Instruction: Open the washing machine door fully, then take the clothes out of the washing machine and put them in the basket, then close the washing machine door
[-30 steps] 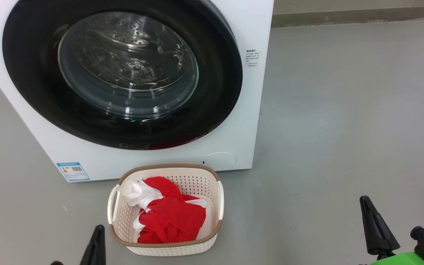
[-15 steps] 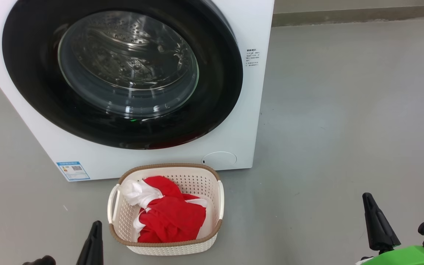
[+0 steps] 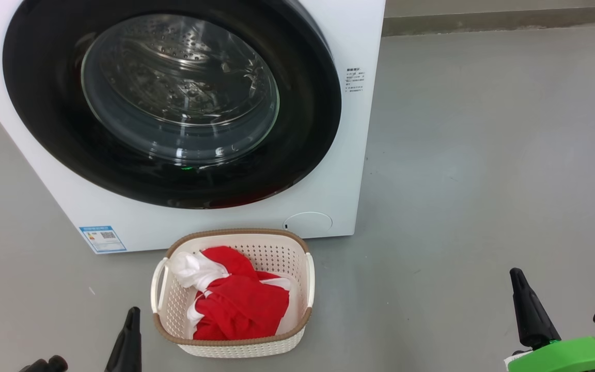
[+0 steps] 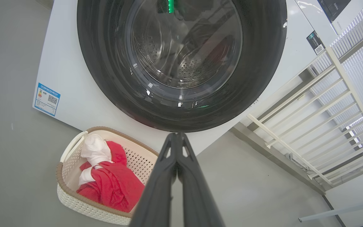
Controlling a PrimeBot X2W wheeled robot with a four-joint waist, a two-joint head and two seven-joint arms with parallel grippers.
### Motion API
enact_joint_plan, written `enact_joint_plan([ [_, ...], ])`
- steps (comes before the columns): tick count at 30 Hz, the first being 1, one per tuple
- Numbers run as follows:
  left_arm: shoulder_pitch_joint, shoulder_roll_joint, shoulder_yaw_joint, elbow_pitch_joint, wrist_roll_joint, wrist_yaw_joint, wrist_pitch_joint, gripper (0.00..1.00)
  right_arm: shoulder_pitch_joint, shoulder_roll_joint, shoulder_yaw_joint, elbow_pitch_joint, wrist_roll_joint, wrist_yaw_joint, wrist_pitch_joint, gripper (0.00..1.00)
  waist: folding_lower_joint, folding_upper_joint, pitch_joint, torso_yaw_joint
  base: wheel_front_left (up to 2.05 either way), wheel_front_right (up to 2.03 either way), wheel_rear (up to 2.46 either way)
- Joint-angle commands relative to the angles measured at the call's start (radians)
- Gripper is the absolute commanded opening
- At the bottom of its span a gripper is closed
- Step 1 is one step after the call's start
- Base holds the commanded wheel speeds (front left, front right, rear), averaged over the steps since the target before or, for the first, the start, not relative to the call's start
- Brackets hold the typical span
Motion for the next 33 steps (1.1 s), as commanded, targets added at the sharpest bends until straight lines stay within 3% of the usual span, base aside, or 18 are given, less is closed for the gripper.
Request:
enact_joint_plan([
  [1,-0.042,0.008,0.021,-0.017,-0.029,-0.014,0.008,0.00,-0.050,-0.020,0.010,-0.020,0.037,-0.002,0.010,0.00,-0.0001,0.0000,0.000,0.000,0.00,0.00,0.00],
  [33,-0.098,0.011,0.052,0.036,-0.404,-0.038,0.101,0.00,-0.115,-0.028,0.005,0.029,0.419,-0.003,0.104,0.00,-0.0001,0.0000,0.006,0.002,0.00,0.00,0.00],
])
